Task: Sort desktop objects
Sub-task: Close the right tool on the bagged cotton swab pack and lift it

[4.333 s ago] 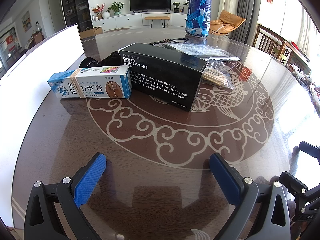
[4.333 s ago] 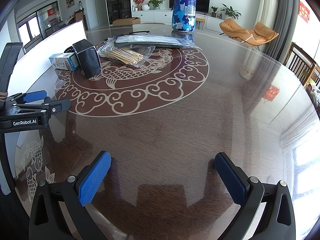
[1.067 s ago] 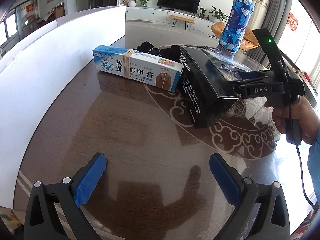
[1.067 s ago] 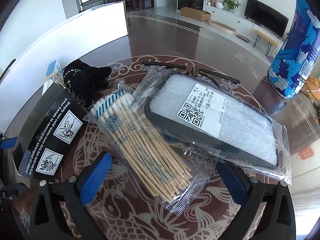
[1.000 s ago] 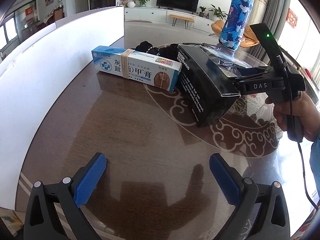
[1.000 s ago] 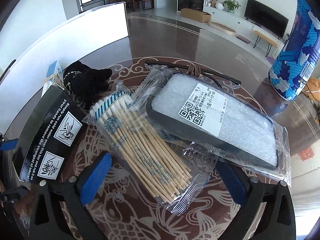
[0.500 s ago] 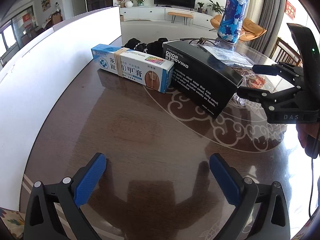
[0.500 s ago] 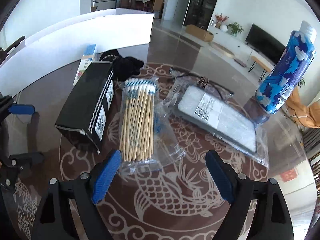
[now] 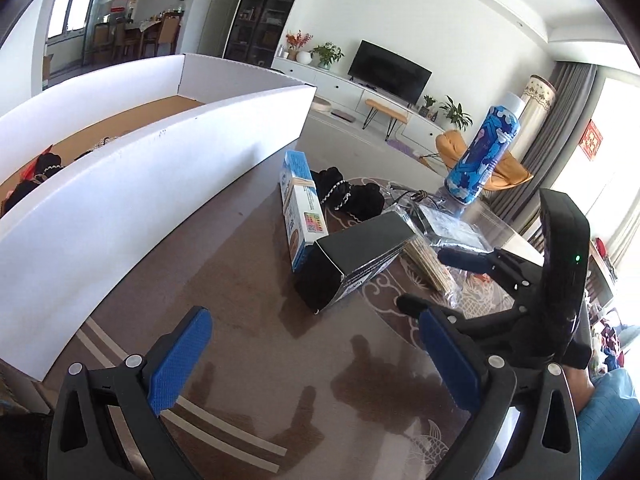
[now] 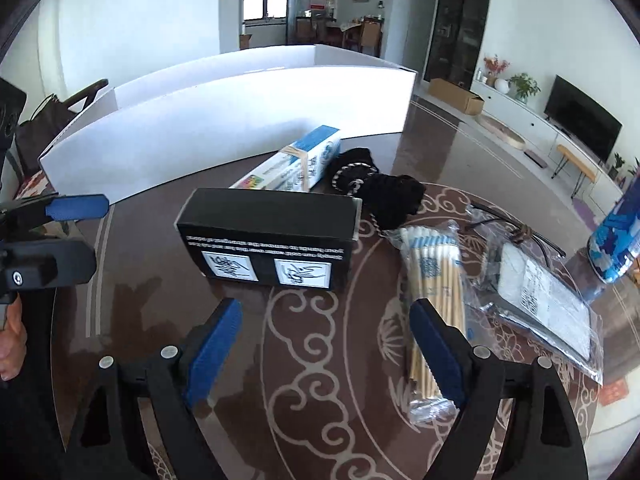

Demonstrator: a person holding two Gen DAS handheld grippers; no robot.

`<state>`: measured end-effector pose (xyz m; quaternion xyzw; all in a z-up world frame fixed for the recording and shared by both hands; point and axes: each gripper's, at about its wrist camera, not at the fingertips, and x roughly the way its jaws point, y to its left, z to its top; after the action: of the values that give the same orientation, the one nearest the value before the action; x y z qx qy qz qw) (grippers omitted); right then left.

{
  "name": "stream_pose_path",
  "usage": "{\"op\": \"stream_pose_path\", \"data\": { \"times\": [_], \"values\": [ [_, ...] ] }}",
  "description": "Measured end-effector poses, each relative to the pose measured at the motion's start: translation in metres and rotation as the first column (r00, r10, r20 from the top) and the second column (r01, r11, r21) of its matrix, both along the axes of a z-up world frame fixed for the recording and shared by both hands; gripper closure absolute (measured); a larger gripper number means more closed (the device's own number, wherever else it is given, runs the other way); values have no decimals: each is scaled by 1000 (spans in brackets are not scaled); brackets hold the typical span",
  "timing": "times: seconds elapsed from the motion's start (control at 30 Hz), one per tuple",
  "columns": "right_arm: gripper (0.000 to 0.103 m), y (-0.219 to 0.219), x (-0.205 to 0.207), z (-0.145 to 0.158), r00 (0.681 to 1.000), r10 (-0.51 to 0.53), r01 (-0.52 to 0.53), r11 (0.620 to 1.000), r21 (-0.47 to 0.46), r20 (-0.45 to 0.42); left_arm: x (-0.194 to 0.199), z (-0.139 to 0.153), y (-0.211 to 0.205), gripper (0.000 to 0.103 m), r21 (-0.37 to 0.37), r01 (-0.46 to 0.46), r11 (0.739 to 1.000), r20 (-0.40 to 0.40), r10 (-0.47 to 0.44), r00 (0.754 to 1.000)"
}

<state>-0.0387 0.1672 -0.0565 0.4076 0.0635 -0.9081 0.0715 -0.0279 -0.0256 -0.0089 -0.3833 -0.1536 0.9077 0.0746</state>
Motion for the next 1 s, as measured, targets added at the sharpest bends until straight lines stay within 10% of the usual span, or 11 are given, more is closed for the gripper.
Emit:
{"op": "stream_pose_path", "data": {
  "times": [0.47, 0.57, 0.63, 0.9, 1.0],
  "values": [
    [6, 72, -50, -28, 981, -126, 132, 991, -35, 146, -15, -20, 25, 0, 13, 110, 994, 99, -111, 989],
    [27, 71, -53, -26, 984, -132, 137, 990, -42, 119, -16, -21, 27, 0, 11, 113, 994, 104, -113, 988],
    [62, 72, -51, -22, 984, -132, 141, 988, -69, 116, -16, -21, 28, 0, 5, 113, 994, 102, -113, 988],
    [66, 67, 62, -22, 972, -215, 225, 968, -112, 91, -10, -4, 33, 0, -53, 159, 986, 53, -156, 986],
    [66, 60, 117, -21, 966, -245, 253, 961, -113, 80, -24, 11, 47, 0, -193, 246, 950, 19, -247, 969]
  ]
}}
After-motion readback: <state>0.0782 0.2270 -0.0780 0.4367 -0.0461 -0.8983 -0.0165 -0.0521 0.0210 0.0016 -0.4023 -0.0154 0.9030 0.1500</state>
